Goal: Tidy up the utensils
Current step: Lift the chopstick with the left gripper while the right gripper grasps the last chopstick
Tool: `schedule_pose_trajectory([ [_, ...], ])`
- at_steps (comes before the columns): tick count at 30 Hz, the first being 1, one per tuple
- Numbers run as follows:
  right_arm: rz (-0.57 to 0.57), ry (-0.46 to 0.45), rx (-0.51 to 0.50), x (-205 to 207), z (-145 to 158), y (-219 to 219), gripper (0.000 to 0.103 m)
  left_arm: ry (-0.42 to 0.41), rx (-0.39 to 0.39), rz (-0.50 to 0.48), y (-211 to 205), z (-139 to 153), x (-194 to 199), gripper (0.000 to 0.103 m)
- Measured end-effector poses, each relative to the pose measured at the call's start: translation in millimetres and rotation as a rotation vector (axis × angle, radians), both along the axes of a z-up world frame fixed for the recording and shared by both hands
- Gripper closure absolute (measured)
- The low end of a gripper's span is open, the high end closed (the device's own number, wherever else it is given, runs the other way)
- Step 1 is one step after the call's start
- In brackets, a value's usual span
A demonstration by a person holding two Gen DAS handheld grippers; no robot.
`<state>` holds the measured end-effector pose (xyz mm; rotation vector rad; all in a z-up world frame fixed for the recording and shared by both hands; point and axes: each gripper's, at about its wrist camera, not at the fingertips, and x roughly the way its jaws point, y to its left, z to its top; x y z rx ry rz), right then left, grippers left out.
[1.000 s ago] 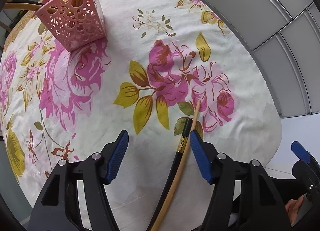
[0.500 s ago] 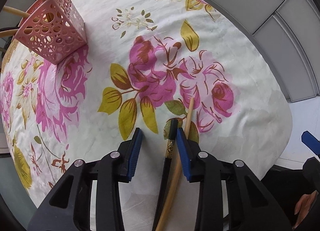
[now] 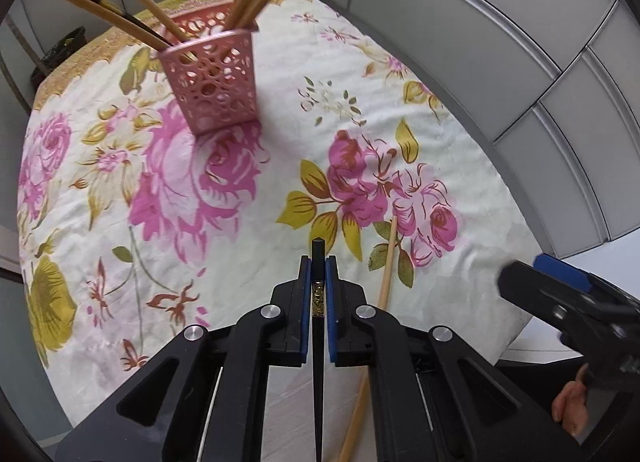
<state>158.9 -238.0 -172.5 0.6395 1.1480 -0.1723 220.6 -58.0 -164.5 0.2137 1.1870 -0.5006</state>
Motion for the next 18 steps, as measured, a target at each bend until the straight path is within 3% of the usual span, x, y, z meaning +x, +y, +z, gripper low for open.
schedule_pose_trajectory([
  [7, -0.027, 0.130, -0.096, 51.6, -30.3, 45.8, 0.015, -0.066, -0.030, 0.059, 36.9, 32.4, -2.0, 0.097],
  [10, -0.040, 0.191, -0.132, 59.8, -48.0, 58.6, 0.028, -0.085, -0.034, 0.087, 47.3, 36.6, 2.0, 0.097],
  [13, -0.020, 0.190, -0.297, 65.1, -50.1, 80.7, 0.060, -0.092, -0.038, 0.106, 57.7, 37.8, 3.5, 0.097],
  [16, 0.022, 0.147, -0.340, 68.5, -50.2, 93.9, 0.093, -0.105, -0.043, 0.121, 63.5, 41.0, 1.5, 0.097],
  [18, 0.032, 0.108, -0.324, 64.4, -48.5, 93.1, 0.098, -0.122, -0.057, 0.130, 65.1, 45.4, -0.3, 0.097],
])
